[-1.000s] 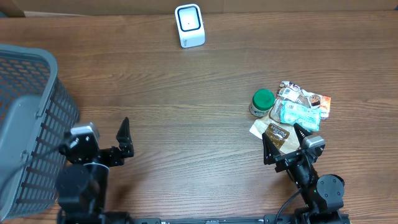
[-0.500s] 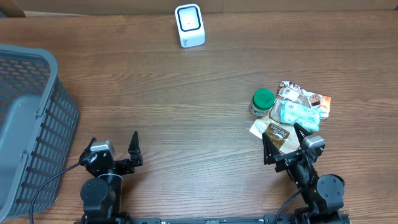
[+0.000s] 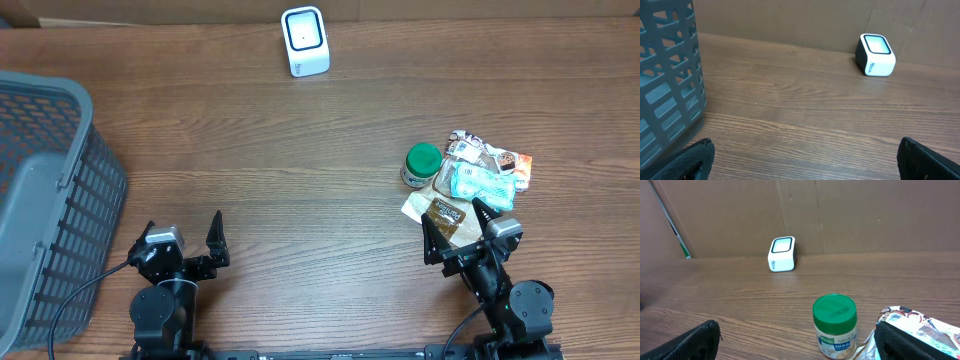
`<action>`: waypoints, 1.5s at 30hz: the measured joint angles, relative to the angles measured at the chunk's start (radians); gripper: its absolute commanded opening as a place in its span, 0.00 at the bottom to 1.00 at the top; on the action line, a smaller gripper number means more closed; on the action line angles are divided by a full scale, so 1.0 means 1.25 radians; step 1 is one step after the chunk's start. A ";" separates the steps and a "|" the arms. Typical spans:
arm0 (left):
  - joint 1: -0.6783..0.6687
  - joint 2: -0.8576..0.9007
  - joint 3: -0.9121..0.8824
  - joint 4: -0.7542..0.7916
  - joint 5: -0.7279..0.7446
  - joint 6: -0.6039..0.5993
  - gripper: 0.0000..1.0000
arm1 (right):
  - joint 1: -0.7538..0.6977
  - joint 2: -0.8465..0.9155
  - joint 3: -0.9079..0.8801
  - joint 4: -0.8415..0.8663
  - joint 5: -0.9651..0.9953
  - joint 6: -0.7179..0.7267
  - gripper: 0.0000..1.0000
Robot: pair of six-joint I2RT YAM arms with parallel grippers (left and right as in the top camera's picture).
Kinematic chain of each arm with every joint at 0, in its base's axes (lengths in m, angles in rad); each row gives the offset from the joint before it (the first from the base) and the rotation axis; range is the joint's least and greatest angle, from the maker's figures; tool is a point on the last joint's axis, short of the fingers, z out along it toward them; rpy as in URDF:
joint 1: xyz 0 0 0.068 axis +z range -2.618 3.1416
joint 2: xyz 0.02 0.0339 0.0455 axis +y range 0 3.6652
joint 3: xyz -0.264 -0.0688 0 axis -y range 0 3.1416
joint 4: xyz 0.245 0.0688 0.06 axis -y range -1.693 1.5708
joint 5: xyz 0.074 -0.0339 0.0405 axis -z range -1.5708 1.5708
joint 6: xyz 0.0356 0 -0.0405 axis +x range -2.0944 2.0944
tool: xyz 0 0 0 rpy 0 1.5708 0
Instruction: Scan the item barcode
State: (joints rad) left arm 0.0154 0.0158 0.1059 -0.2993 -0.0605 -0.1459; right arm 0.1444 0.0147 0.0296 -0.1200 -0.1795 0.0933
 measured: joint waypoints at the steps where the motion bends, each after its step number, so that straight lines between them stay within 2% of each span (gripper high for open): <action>1: 0.000 0.000 0.000 0.000 0.000 0.000 1.00 | 0.000 0.000 0.000 0.000 0.000 0.000 1.00; 14: 0.000 0.000 0.000 0.002 -0.001 0.000 1.00 | 0.000 0.000 0.000 0.000 0.000 0.000 1.00; 22: 0.000 -0.001 -0.018 0.237 -0.008 0.000 0.99 | 0.000 0.000 0.000 0.000 0.000 0.000 1.00; 28: 0.000 -0.002 -0.019 0.258 -0.009 0.000 1.00 | 0.000 0.000 0.000 0.000 0.000 0.000 1.00; 32: 0.000 -0.002 -0.056 0.335 -0.010 0.000 1.00 | 0.000 0.000 0.000 0.000 0.000 0.000 1.00; 40: 0.000 -0.002 -0.077 0.331 -0.010 0.000 1.00 | 0.000 0.000 0.000 0.000 0.000 0.000 1.00; 45: 0.000 -0.002 -0.078 0.214 -0.010 0.000 1.00 | 0.000 0.000 0.000 0.000 0.000 0.000 1.00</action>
State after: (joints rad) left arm 0.0154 0.0128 0.0090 -0.0322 -0.0727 -0.1459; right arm 0.1444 0.0147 0.0296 -0.1200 -0.1791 0.0933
